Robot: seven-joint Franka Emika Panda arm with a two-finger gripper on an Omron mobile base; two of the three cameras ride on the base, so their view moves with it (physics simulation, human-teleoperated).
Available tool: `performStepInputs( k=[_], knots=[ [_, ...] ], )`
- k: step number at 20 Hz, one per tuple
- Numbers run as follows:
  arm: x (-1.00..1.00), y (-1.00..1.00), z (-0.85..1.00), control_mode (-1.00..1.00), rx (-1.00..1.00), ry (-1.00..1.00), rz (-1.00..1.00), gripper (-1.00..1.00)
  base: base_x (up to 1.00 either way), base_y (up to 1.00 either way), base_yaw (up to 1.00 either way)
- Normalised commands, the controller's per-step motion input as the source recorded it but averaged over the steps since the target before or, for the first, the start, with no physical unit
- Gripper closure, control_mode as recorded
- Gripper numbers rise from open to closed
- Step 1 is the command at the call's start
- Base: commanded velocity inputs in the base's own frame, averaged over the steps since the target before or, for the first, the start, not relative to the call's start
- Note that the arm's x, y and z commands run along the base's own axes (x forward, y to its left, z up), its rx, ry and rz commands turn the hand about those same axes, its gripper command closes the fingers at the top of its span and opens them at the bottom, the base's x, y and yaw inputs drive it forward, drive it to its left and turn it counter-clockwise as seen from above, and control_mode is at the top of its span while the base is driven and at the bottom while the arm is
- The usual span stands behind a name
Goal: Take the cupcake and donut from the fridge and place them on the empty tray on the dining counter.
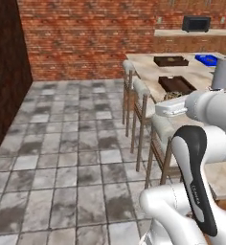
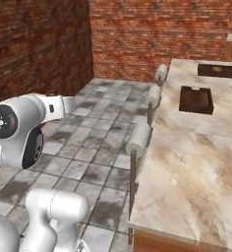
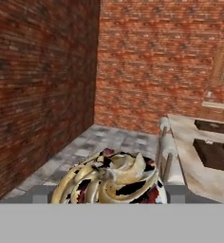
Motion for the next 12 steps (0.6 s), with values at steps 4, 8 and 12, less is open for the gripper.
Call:
performStepInputs(
  k=[4,8,12],
  knots=[
    [0.0,0.0,0.0,1.0,0.0,0.0,0.0,1.0,0.9,0.61,-0.64],
    [0.0,0.0,0.0,1.0,0.0,0.0,0.0,1.0,0.96,0.68,-0.64],
    [0.0,0.0,0.0,1.0,0.0,0.0,0.0,1.0,0.96,0.72,-0.64]
  ],
)
